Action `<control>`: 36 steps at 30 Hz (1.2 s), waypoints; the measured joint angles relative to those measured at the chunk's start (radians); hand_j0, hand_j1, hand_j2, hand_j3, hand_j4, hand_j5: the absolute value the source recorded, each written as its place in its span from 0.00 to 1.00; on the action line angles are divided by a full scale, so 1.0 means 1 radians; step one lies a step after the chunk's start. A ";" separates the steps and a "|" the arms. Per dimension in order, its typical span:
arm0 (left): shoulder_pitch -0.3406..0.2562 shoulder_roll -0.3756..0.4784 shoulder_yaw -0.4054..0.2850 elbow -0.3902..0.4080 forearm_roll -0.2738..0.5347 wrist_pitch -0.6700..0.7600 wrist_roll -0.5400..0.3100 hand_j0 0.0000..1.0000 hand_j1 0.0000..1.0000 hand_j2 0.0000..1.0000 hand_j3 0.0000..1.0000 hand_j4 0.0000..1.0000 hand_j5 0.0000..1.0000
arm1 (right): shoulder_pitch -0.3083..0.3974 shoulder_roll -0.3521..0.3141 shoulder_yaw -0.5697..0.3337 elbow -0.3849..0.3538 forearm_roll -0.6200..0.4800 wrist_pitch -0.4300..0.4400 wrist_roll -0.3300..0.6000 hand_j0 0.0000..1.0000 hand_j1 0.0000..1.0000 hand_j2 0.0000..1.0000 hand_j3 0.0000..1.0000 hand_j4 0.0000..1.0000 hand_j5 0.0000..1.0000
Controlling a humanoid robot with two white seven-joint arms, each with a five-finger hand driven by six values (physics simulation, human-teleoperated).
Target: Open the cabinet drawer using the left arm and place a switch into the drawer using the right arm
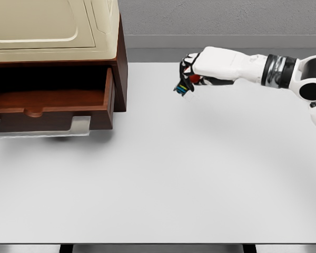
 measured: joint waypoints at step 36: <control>0.002 -0.001 0.000 0.000 -0.008 0.004 0.000 1.00 1.00 1.00 1.00 1.00 1.00 | -0.324 0.268 0.263 -0.002 -0.037 0.000 0.001 0.20 0.20 0.20 0.20 0.20 0.20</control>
